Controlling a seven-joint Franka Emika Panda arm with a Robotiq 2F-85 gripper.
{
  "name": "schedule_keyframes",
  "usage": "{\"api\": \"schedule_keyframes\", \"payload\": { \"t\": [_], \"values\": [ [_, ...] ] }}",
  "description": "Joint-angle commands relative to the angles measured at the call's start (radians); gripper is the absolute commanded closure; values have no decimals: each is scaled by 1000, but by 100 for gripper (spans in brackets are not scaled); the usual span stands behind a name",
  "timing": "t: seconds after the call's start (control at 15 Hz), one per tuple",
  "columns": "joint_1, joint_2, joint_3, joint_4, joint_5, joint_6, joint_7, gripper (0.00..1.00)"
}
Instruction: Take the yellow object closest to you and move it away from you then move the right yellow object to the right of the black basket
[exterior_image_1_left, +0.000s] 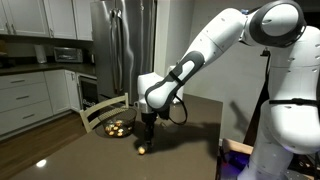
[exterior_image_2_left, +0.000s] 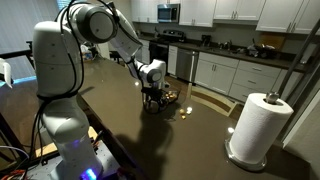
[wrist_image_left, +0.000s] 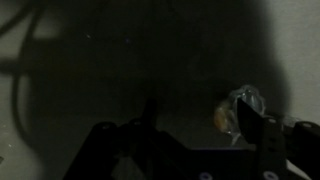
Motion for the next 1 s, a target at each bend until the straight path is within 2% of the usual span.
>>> {"api": "schedule_keyframes", "payload": {
  "t": [0.0,0.4,0.6,0.93],
  "values": [
    [4,-10,2,-27,-14,40,12,53],
    [15,-45,8,-25,-17,-16,44,93],
    [22,-64,9,-9,-22,-86,74,98],
    [30,-104,5,41,-40,-248,117,97]
  ]
}}
